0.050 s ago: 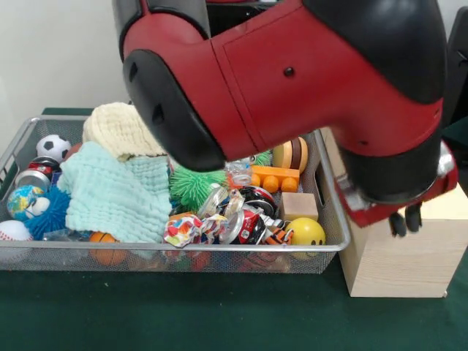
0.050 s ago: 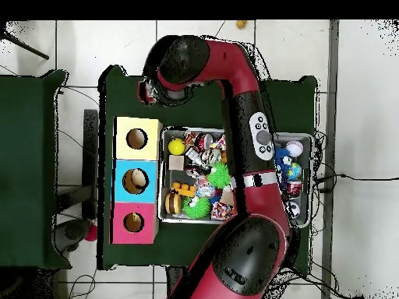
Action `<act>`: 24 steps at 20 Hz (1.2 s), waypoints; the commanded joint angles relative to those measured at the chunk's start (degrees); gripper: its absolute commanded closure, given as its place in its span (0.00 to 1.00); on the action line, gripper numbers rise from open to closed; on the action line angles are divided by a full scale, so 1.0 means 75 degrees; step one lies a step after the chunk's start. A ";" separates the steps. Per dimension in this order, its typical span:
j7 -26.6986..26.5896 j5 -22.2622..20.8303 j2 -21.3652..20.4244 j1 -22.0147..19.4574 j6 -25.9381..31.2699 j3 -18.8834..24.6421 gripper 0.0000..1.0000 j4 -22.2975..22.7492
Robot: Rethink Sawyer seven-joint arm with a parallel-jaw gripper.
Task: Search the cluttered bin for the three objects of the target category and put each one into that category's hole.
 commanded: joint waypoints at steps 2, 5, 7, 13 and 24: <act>-0.3047 -0.1103 -0.0578 -0.0022 -0.0650 -0.0916 1.00 -0.0660; -0.2684 -0.1617 -0.0905 0.0042 -0.0794 -0.1308 1.00 -0.0746; -0.2467 -0.1579 -0.0953 -0.0013 -0.1037 -0.1342 1.00 -0.0644; -0.1209 -0.1237 -0.1132 -0.0428 -0.3128 -0.1610 1.00 0.0532; -0.1096 -0.0891 -0.1100 -0.0195 -0.3651 -0.2104 1.00 0.0464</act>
